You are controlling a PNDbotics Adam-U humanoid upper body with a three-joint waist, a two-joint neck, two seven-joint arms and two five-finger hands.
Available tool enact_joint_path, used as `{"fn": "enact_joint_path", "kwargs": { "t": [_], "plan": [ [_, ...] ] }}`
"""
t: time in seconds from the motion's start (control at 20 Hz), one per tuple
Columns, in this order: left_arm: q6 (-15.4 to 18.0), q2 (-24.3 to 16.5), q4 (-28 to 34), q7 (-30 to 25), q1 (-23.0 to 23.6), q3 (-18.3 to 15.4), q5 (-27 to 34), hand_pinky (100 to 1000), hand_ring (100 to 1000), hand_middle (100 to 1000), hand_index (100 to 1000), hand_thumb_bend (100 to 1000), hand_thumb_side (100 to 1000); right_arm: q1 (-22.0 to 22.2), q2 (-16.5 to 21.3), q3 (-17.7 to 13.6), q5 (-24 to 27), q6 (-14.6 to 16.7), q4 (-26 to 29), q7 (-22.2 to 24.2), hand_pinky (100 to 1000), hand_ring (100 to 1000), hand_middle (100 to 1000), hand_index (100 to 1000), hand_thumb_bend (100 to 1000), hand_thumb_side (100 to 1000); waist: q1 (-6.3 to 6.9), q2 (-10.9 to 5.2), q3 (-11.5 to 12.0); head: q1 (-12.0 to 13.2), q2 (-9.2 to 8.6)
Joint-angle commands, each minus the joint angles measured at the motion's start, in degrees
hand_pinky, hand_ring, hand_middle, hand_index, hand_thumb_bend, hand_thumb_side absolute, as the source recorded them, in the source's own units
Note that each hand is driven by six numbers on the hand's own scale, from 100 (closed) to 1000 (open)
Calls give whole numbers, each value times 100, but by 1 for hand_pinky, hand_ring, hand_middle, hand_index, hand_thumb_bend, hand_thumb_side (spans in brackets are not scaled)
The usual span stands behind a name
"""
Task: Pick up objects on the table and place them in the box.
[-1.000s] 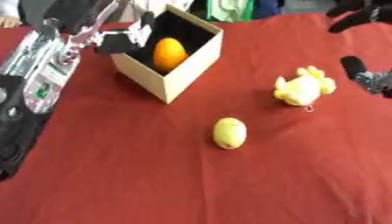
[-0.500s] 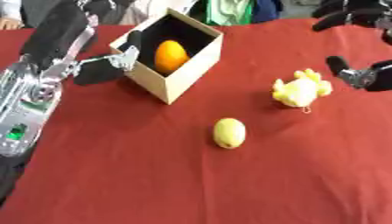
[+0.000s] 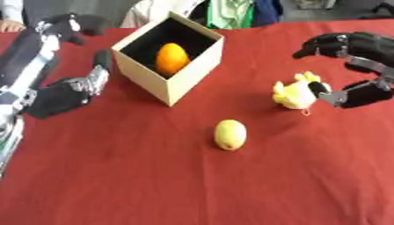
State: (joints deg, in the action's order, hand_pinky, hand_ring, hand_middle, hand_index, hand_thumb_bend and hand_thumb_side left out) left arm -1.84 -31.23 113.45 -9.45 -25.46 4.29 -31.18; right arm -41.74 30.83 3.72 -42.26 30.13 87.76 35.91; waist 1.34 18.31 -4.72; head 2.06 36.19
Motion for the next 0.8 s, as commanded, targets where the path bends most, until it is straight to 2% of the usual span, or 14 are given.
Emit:
{"fn": "enact_joint_path", "kwargs": {
  "t": [0.05, 0.4, 0.5, 0.8],
  "plan": [
    [116, -64, 114, 65, 80, -125, 8, 731, 793, 715, 898, 100, 708, -25, 130, -17, -186, -24, -34, 170, 783, 921, 800, 944, 100, 282, -3, -121, -9, -26, 21],
    [352, 94, 114, 290, 495, -186, -167, 731, 791, 713, 895, 100, 722, 140, 110, -103, -541, -175, -83, 164, 792, 931, 801, 958, 100, 375, 24, -74, -49, -45, 11],
    [355, 134, 114, 287, 569, -185, -249, 731, 790, 711, 895, 100, 730, 178, 93, -124, -622, -206, -117, 147, 794, 934, 804, 968, 100, 449, 25, -62, -52, -42, 2],
    [330, 204, 114, 204, 617, -162, -356, 729, 787, 705, 893, 100, 743, 212, 38, -136, -826, -188, -263, 94, 796, 937, 805, 994, 100, 577, 11, -28, -62, -29, -9]
  ]
}}
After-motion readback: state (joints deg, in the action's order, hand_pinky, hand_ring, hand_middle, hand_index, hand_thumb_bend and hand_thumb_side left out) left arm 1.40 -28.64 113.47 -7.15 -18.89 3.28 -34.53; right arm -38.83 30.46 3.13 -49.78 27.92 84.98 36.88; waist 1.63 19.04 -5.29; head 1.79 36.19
